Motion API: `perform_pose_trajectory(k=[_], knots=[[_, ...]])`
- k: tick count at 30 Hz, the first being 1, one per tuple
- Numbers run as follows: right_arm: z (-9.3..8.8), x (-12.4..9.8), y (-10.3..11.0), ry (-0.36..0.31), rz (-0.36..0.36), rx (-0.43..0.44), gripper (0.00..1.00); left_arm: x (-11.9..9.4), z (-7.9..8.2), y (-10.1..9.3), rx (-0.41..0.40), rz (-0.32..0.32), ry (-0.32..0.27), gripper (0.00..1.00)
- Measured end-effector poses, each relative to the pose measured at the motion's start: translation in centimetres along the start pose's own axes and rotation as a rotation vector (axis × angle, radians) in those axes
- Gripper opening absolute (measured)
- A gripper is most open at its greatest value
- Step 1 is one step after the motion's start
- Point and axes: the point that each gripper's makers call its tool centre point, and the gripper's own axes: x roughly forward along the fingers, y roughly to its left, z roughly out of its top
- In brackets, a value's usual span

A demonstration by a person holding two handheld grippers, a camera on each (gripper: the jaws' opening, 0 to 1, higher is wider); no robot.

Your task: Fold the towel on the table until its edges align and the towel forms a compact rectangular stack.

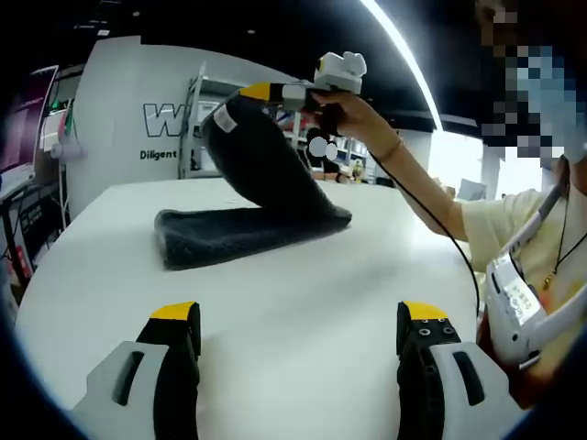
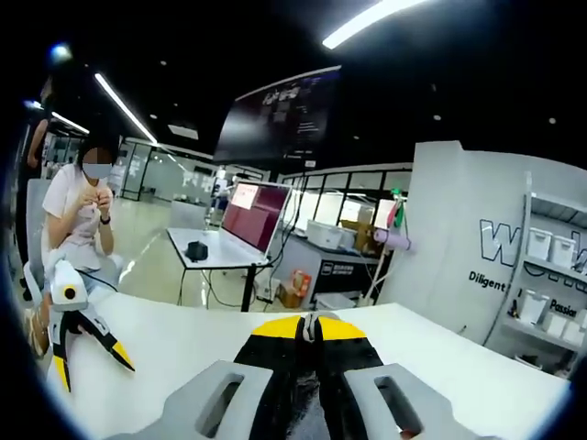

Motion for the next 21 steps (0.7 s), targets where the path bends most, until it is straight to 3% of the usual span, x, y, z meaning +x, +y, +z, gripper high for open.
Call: perform_pose_trajectory(k=[7,13,21], knots=[[-1.6,2.1,1.4,0.033,0.029,-0.014,0.01,-0.3,-0.2,0.3,-0.003,0.007,0.003,0.87],[-4.5,4.1,3.0,0.091,0.068,-0.01,0.01,-0.4,-0.5,0.5,-0.008,0.014,0.006,0.87],[-7.1,6.1,6.0,0.151,0.133,-0.026,0.01,-0.6,-0.5,0.5,-0.007,0.017,0.006,0.87]])
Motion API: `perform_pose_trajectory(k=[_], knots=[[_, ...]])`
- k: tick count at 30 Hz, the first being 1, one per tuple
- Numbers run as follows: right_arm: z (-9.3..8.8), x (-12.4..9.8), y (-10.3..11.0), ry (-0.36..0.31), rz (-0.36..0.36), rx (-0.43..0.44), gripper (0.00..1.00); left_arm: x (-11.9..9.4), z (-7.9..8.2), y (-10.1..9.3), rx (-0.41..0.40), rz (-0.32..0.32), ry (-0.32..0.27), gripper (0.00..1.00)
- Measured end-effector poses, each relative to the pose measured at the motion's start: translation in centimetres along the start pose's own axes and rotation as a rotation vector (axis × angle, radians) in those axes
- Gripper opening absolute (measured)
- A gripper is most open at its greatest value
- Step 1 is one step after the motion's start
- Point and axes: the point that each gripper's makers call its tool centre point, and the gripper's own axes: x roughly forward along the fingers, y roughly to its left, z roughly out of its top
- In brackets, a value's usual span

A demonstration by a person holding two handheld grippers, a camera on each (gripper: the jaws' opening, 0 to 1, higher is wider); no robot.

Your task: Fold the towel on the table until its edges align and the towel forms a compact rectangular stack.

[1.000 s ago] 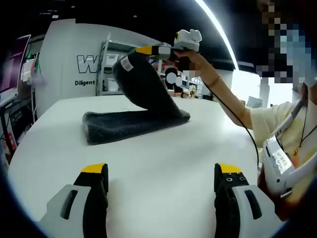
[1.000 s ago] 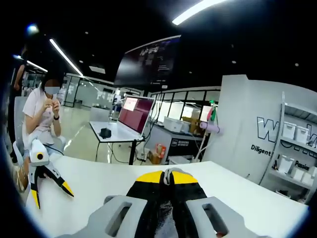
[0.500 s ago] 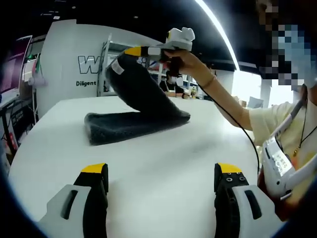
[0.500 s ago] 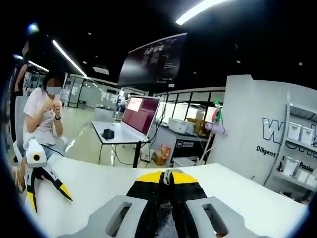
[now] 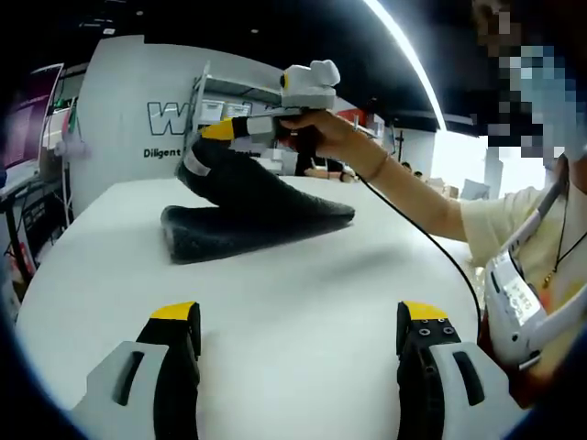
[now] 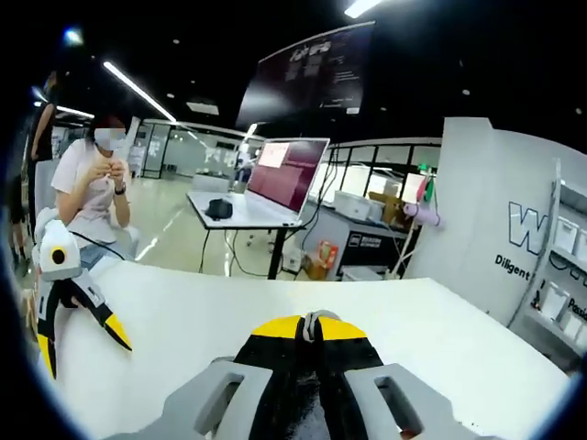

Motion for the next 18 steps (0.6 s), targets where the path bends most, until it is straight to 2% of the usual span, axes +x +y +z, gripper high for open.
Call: perform_pose_trajectory(k=[11,18], knots=[[-3.1,2.6,2.8,0.073,0.063,-0.005,0.02,-0.5,-0.3,0.3,-0.01,0.01,0.0,0.87],[-6.2,3.6,5.8,0.135,0.144,-0.003,0.02,-0.6,-0.3,0.3,-0.008,0.009,-0.001,0.86]])
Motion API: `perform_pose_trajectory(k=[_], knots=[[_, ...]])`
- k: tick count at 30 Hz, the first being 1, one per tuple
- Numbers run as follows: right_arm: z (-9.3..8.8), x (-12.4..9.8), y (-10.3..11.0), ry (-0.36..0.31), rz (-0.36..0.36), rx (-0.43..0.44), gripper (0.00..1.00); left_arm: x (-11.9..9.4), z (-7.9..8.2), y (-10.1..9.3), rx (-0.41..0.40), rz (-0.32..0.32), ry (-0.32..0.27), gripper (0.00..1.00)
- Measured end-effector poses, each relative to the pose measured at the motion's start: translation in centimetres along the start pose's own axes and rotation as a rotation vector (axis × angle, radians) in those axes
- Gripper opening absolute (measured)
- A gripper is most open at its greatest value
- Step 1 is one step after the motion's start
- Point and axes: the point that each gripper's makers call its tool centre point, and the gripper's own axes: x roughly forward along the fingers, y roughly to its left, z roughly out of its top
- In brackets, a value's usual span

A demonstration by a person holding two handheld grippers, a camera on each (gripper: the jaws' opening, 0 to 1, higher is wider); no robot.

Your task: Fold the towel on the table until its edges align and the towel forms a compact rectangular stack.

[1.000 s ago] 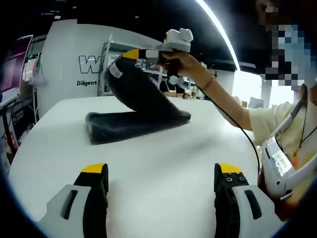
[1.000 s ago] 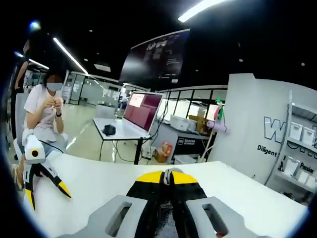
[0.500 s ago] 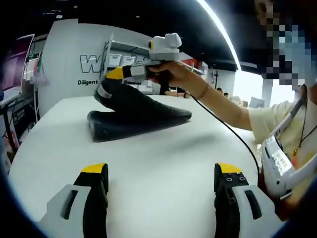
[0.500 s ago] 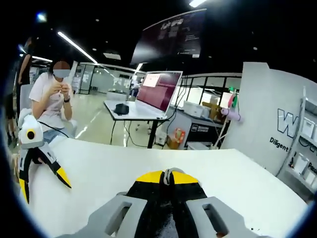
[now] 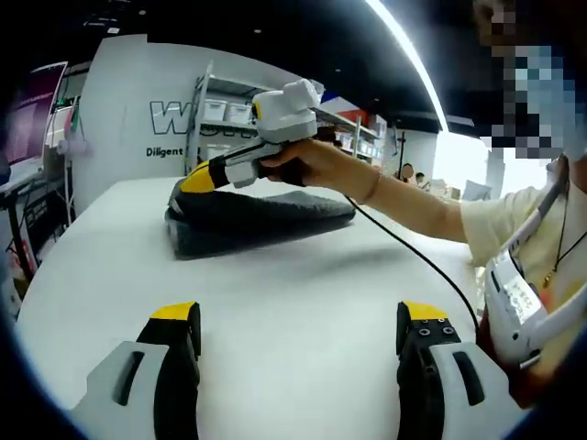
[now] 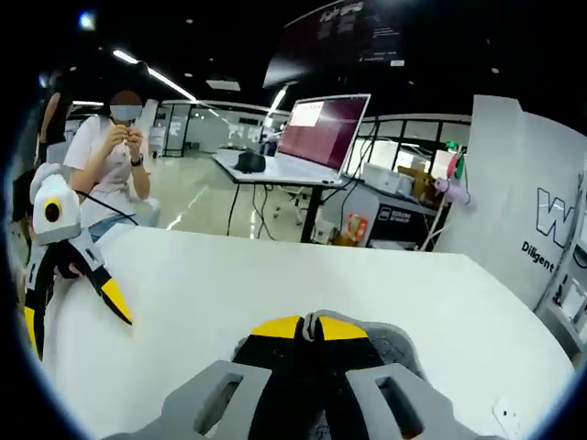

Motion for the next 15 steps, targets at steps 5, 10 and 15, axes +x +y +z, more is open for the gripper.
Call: perform_pose_trajectory(k=[5,10,15], knots=[[-1.5,0.7,1.7,0.038,0.049,0.004,0.03,0.0,0.1,0.0,-0.003,-0.001,-0.009,0.86],[-2.3,1.2,3.0,0.062,0.081,-0.03,0.12,0.0,-0.1,0.0,-0.003,-0.003,-0.004,0.86],[-2.6,1.2,3.6,0.076,0.095,-0.055,0.21,-0.2,-0.1,0.2,-0.011,0.004,-0.01,0.85]])
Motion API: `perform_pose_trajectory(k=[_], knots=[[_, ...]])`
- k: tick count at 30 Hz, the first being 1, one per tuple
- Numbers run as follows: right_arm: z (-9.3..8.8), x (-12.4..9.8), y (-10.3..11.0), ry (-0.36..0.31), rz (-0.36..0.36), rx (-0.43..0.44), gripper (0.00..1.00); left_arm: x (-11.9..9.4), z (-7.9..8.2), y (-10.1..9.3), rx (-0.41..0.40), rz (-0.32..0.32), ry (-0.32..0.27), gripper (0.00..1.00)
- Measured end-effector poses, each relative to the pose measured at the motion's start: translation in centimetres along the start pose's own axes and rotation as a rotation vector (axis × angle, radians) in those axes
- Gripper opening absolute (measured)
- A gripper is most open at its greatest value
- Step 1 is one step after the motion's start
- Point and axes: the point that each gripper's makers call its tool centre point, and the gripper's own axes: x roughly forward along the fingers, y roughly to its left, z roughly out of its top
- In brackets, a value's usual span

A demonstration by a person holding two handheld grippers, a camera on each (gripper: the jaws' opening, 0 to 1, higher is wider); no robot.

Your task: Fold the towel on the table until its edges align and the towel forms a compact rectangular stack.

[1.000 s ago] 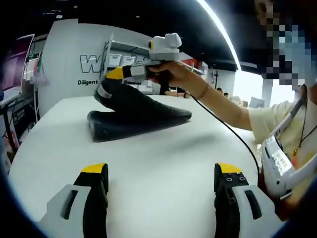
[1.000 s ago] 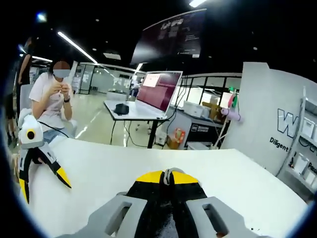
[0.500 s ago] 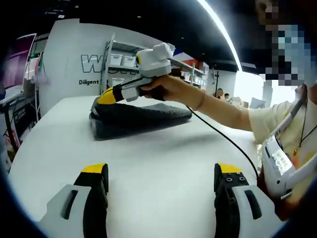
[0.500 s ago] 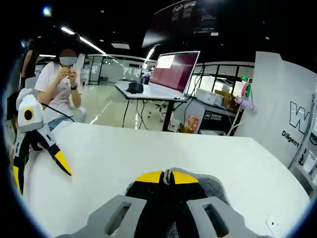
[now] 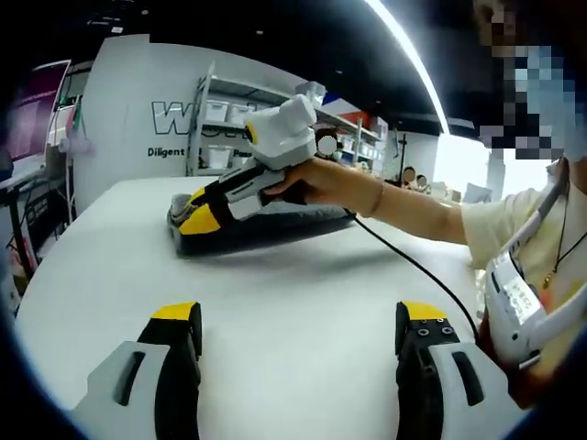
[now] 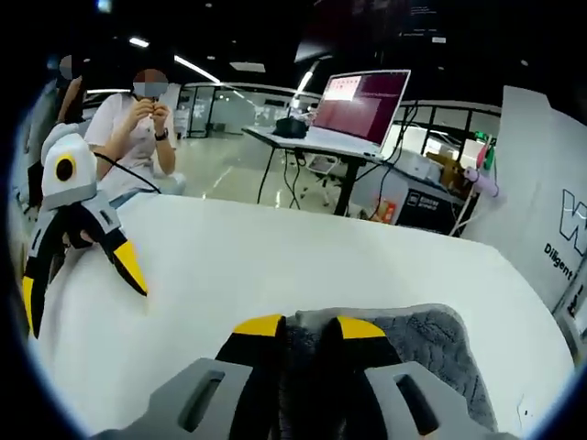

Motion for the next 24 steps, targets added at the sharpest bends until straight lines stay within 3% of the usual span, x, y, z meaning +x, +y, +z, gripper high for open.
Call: perform_pose_trajectory(k=[10,18,24], knots=[[0.0,-1.5,-0.2,0.023,-0.047,-0.023,0.52,0.0,0.0,0.0,0.001,0.001,-0.001,0.85],[-1.5,-4.5,-2.2,0.055,-0.142,0.042,0.7,-0.2,0.1,0.3,-0.006,0.01,-0.007,0.85],[-3.5,-7.5,-3.2,0.088,-0.192,0.094,0.8,-0.3,0.0,0.4,-0.008,0.013,-0.004,0.85]])
